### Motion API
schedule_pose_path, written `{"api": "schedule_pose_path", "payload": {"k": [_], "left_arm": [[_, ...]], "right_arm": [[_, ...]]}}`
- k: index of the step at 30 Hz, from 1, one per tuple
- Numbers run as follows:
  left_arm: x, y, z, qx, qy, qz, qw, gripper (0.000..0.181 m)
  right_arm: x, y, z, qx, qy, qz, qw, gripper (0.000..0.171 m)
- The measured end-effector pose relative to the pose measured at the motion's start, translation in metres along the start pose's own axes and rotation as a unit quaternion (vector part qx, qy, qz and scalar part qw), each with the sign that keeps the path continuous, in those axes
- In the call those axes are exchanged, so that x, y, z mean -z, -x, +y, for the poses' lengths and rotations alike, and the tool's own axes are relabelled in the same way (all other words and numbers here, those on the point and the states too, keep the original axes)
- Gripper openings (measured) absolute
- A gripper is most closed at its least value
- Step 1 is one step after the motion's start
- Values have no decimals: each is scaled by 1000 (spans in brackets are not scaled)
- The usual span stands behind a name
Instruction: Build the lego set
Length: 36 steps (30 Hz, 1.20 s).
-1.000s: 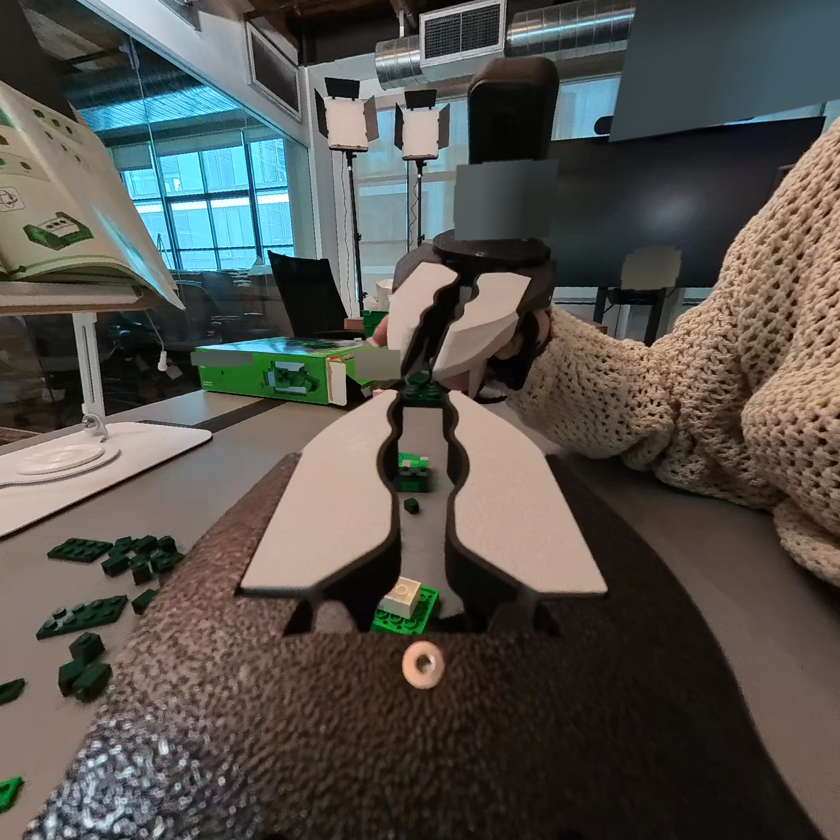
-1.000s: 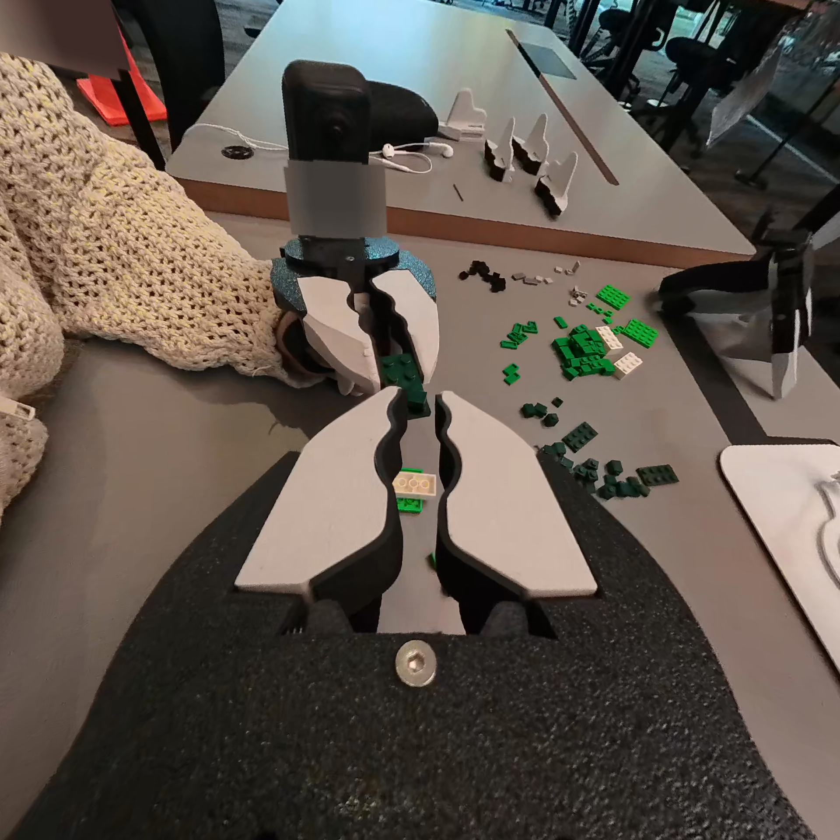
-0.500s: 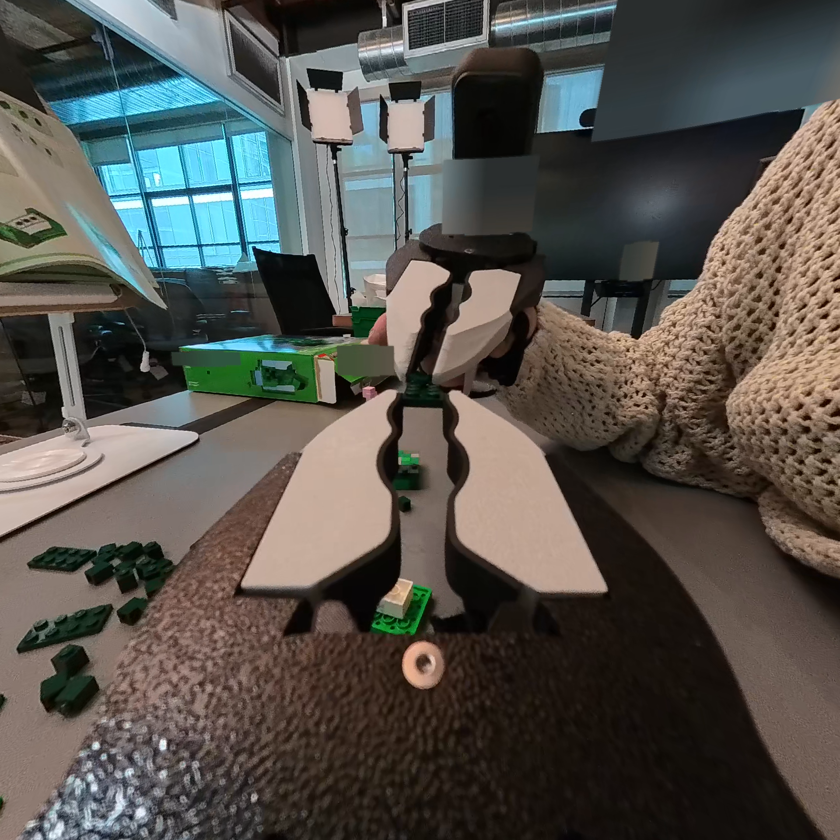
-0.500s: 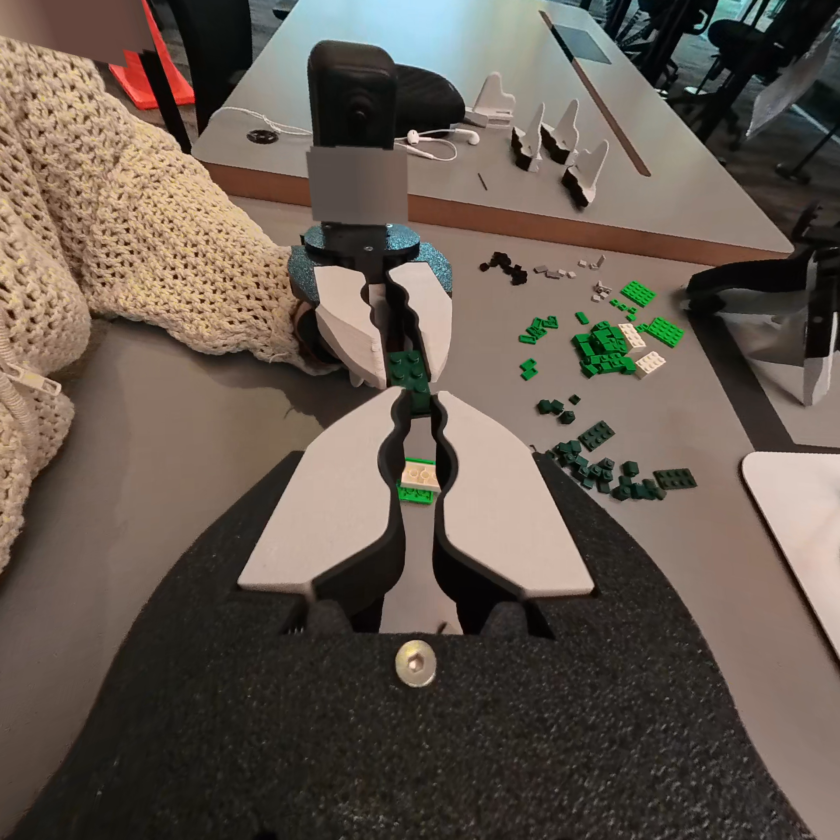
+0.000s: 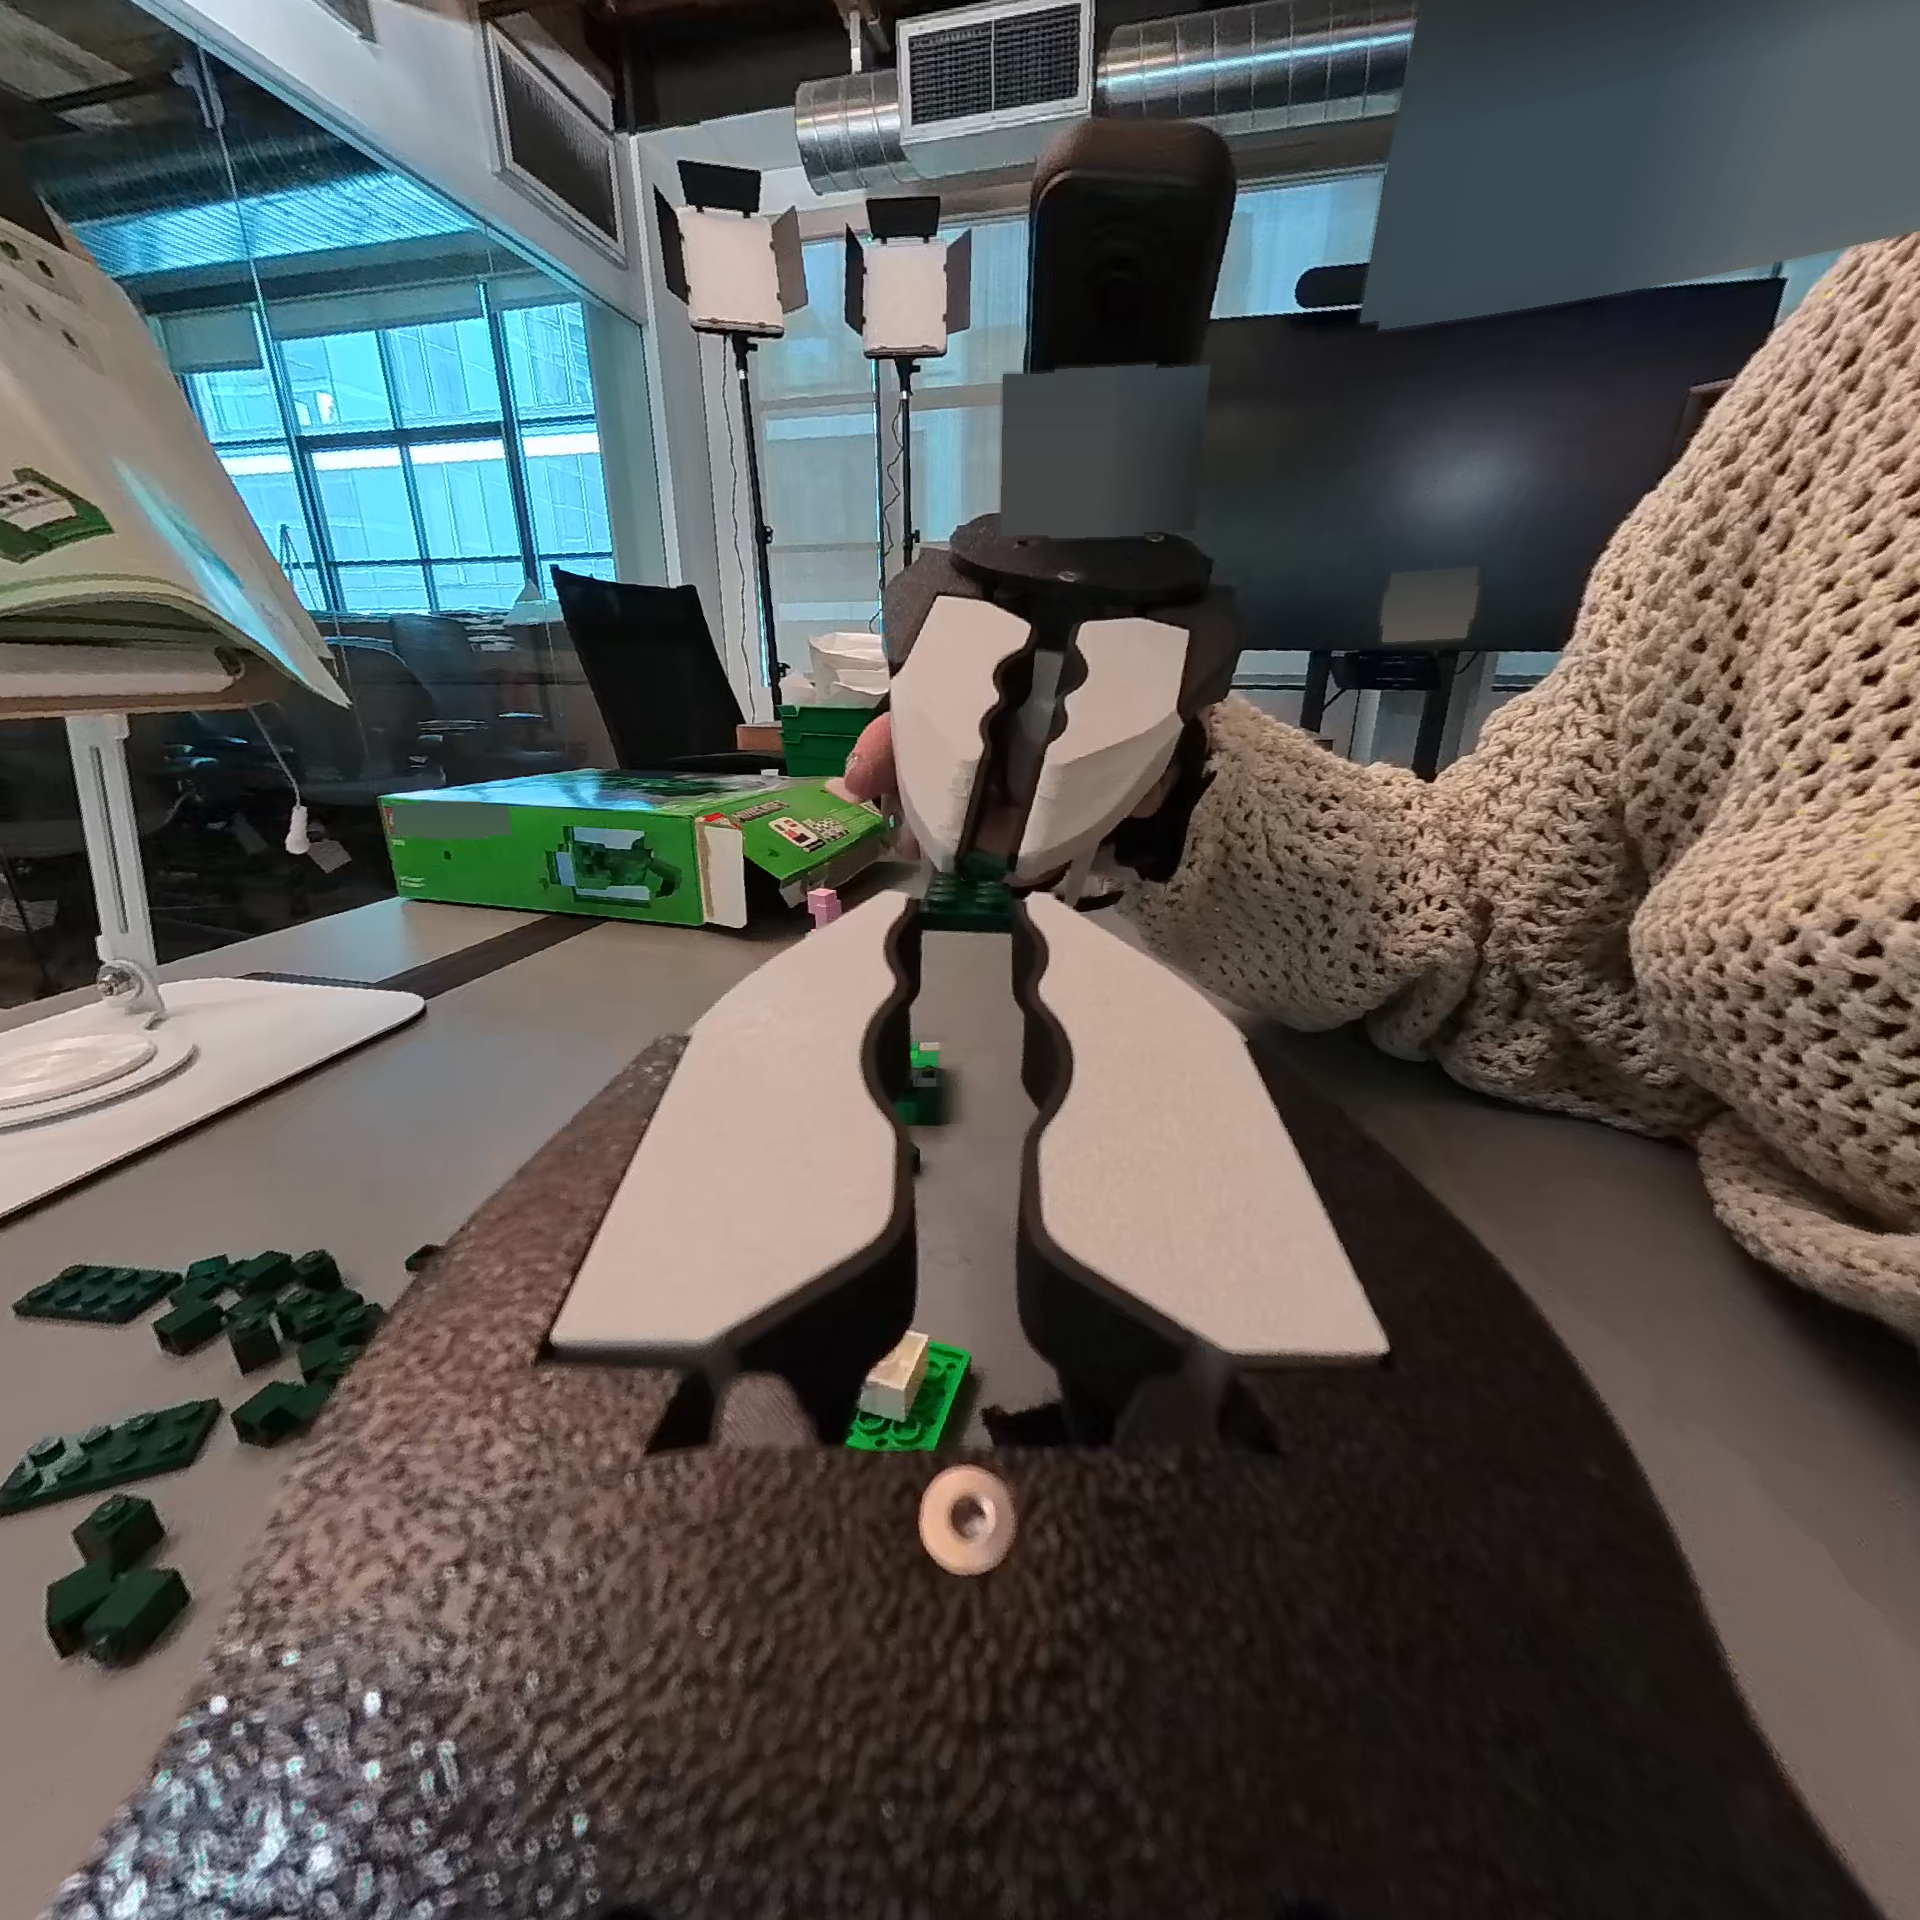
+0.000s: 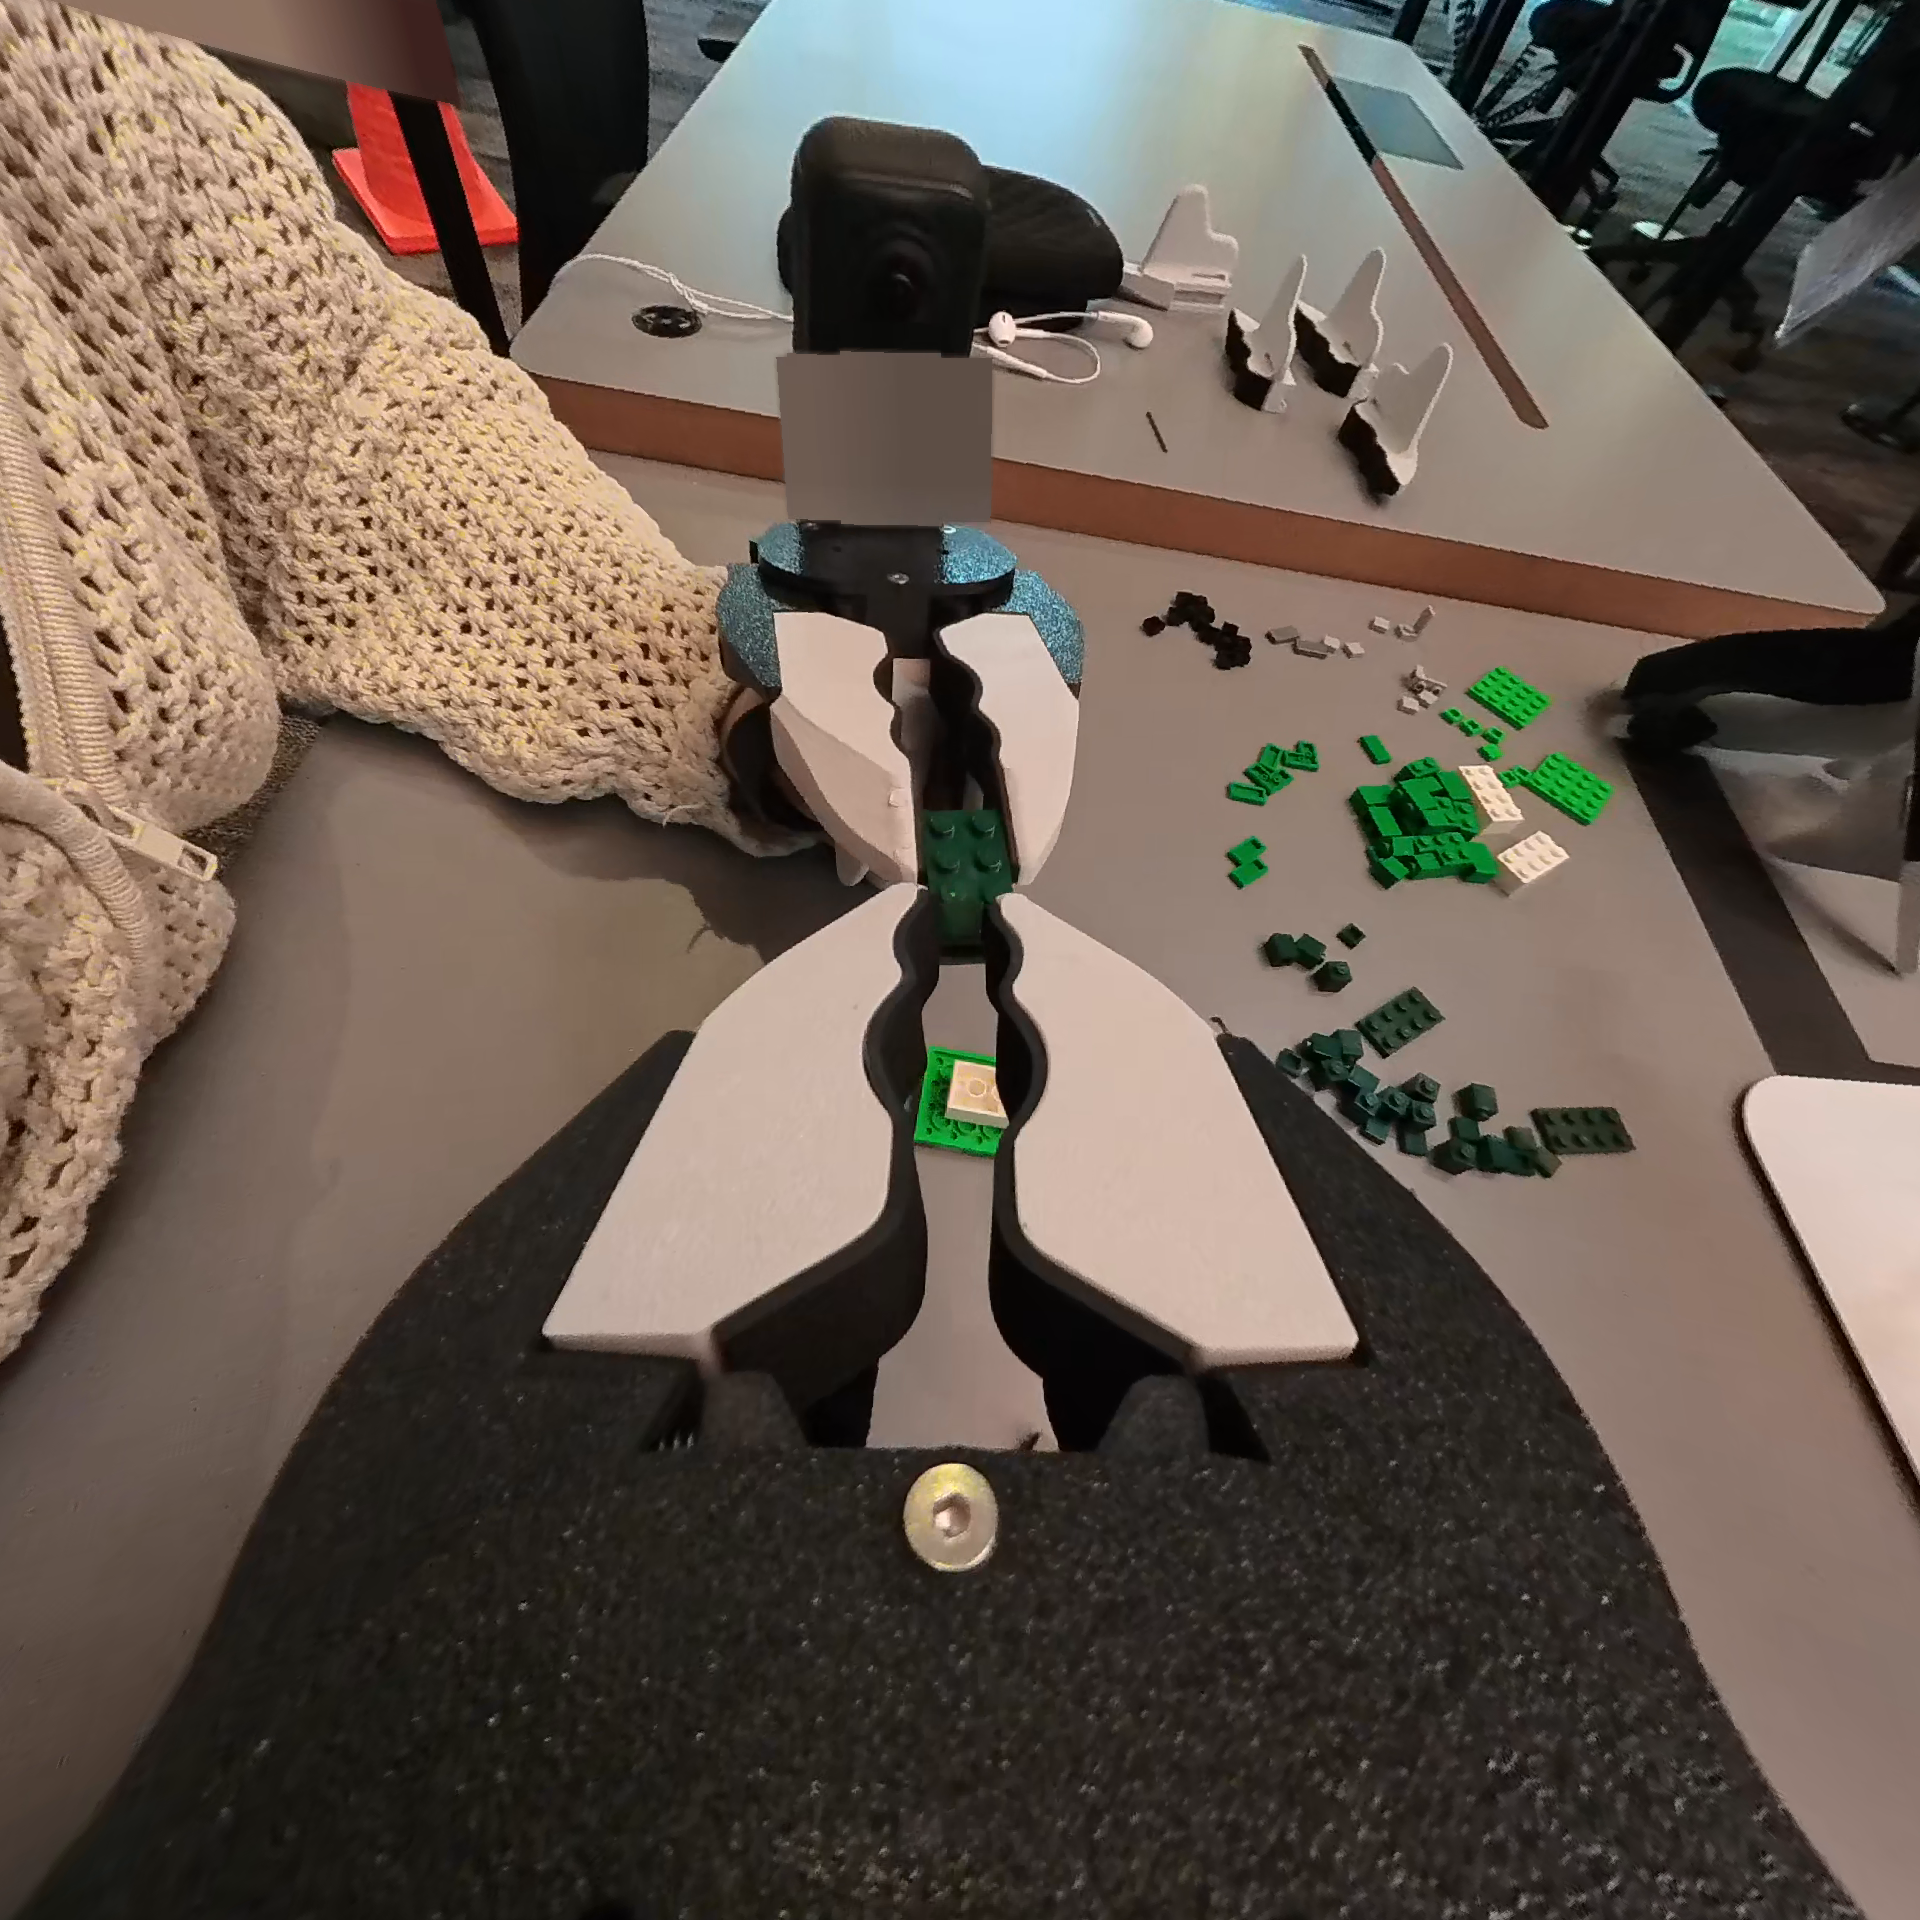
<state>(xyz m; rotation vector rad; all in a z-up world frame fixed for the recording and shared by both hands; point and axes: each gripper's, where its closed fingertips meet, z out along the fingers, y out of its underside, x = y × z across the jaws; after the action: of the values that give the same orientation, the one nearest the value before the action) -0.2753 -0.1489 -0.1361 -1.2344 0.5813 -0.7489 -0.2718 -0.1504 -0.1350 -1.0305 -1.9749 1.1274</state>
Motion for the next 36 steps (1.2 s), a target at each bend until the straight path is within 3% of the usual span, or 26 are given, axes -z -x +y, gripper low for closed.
{"api": "schedule_pose_path", "payload": {"k": [20, 24, 28, 31, 36], "left_arm": [[0, -1, 0, 1, 0, 6, 1000, 16], [0, 2, 0, 2, -2, -4, 1000, 16], [3, 11, -2, -2, -7, -36, 999, 16], [7, 19, -6, -6, -17, -66, 998, 16], [13, 31, -8, -18, -18, -110, 994, 16]], "right_arm": [[0, 0, 0, 18, 3, 7, 1000, 9], [2, -3, -5, 27, -9, 21, 999, 20], [4, -12, -10, 73, -20, 70, 995, 45], [-2, -30, 2, 155, 44, 160, 974, 54], [-14, -49, 11, 294, 133, 292, 900, 57]]}}
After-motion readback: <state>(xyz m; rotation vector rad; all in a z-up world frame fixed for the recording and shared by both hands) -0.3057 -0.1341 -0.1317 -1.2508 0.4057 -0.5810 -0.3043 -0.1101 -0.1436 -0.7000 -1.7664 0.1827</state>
